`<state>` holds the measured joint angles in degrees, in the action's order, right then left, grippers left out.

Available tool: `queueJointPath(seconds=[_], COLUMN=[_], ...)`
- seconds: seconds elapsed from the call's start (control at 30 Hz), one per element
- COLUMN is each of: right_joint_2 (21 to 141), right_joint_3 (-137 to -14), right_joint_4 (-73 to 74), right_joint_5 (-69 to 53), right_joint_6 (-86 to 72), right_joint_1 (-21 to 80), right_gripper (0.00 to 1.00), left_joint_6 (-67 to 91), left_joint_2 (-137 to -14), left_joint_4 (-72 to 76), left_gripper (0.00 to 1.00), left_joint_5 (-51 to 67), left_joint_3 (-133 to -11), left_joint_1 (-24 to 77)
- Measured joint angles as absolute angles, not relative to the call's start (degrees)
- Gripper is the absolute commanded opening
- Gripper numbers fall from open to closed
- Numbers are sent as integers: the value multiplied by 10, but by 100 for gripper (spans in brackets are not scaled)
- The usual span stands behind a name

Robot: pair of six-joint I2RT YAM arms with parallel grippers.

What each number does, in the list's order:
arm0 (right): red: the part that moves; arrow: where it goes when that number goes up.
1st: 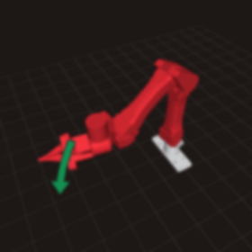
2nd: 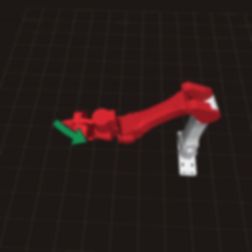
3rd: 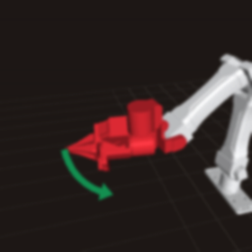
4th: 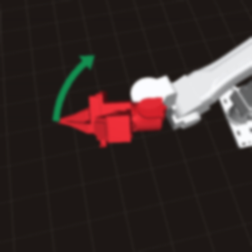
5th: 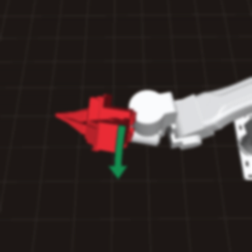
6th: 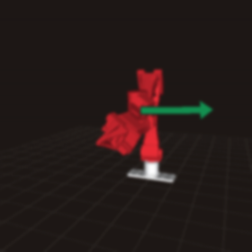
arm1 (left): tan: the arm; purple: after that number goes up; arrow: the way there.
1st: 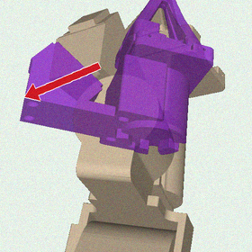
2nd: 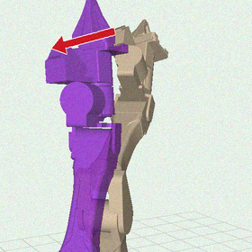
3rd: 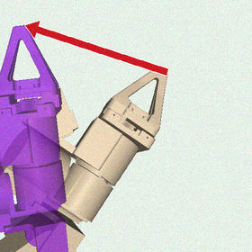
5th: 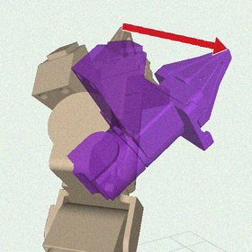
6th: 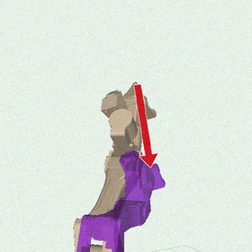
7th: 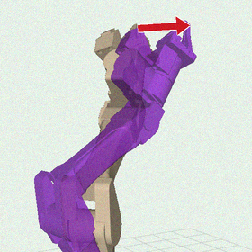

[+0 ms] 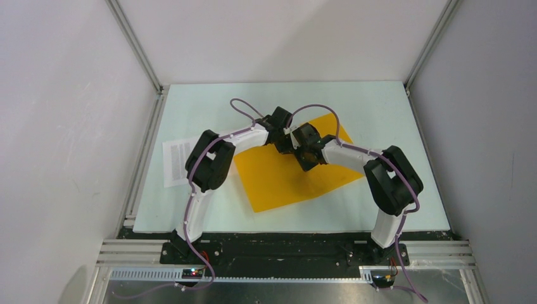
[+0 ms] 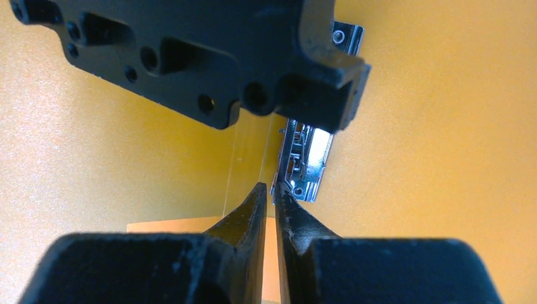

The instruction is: Put the files into the folder

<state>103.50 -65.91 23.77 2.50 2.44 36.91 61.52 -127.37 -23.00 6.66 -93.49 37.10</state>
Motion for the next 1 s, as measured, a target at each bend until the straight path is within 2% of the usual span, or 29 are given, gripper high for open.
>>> queueJointPath(seconds=[0.53, 1.0], right_joint_2=[1044, 1071], right_joint_3=[-663, -685], right_joint_4=[243, 269], right_joint_5=[70, 72], right_joint_6=[32, 27], right_joint_1=[373, 377], right_gripper=[12, 16], left_joint_6=[616, 626], left_joint_2=[-1274, -1274], left_joint_4=[-217, -186], left_gripper=[1, 3], left_joint_5=[72, 112], left_joint_3=[-930, -913], left_joint_1=[369, 357])
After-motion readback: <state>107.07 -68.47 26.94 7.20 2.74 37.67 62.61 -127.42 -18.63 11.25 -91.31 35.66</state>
